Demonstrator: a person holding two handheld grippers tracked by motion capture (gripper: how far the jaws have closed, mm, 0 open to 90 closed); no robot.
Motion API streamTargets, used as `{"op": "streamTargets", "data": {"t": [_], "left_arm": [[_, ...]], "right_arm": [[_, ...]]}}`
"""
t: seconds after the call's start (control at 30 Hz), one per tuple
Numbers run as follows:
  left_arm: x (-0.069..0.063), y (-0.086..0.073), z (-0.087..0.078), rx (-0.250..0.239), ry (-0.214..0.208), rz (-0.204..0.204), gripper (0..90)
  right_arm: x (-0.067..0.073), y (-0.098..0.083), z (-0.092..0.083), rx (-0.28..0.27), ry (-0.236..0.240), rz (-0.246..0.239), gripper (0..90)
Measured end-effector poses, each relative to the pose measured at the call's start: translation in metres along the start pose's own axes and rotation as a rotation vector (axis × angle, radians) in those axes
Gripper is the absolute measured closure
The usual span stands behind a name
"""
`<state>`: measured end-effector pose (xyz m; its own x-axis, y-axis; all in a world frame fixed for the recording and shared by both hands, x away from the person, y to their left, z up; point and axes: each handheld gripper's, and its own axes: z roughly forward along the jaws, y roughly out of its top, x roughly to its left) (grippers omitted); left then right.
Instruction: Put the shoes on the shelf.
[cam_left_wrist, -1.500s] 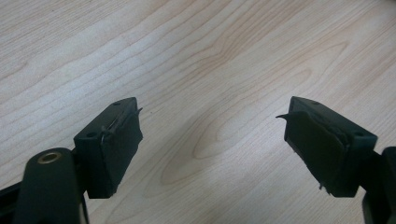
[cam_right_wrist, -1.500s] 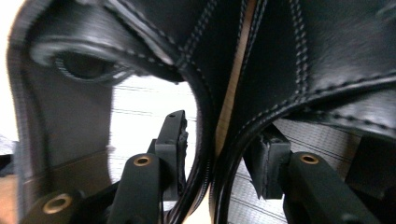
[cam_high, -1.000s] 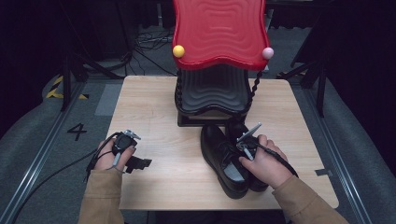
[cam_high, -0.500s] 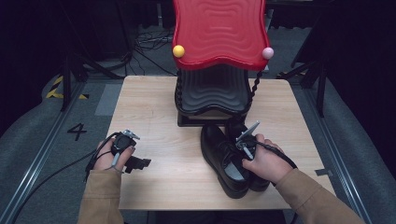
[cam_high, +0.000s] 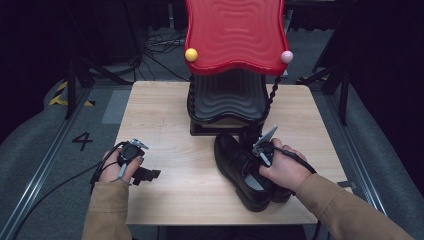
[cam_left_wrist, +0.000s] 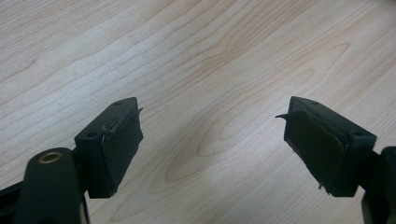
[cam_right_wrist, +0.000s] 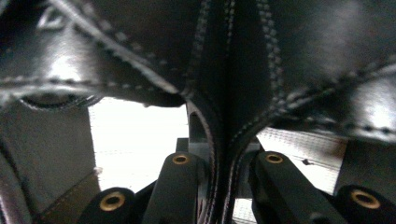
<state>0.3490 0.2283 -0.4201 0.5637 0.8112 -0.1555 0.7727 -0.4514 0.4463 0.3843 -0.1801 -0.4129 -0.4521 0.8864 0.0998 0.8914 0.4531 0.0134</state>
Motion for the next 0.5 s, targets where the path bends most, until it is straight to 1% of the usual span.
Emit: {"op": "streamTargets", "data": {"t": [0.1,0.2,0.23,0.27,0.37,0.43,0.47,0.5], "left_arm": [[0.002,-0.001,0.000,0.002,-0.001,-0.004,19.5],[0.002,-0.001,-0.001,0.002,-0.002,-0.007,19.5],[0.002,-0.001,-0.001,-0.001,-0.004,-0.008,19.5],[0.002,-0.001,-0.001,-0.001,-0.006,-0.011,19.5],[0.002,-0.001,0.000,-0.003,-0.006,-0.011,19.5],[0.002,-0.001,0.001,0.002,-0.006,-0.009,19.5],[0.001,-0.001,0.001,0.001,-0.006,-0.008,19.5],[0.001,-0.001,0.001,0.002,-0.007,-0.007,19.5]], "right_arm": [[0.000,-0.002,-0.007,-0.003,0.015,0.002,82.8],[0.002,-0.004,-0.018,0.009,0.063,0.009,82.8],[0.002,-0.004,-0.018,0.009,0.063,0.009,82.8],[0.005,-0.007,-0.028,0.017,0.066,0.009,82.8],[0.006,-0.008,-0.032,0.016,0.063,-0.001,82.8],[0.010,-0.012,-0.048,0.022,0.075,-0.002,82.7],[0.011,-0.013,-0.053,0.029,0.079,0.001,82.7],[0.011,-0.015,-0.057,0.024,0.079,-0.006,82.6]]}}
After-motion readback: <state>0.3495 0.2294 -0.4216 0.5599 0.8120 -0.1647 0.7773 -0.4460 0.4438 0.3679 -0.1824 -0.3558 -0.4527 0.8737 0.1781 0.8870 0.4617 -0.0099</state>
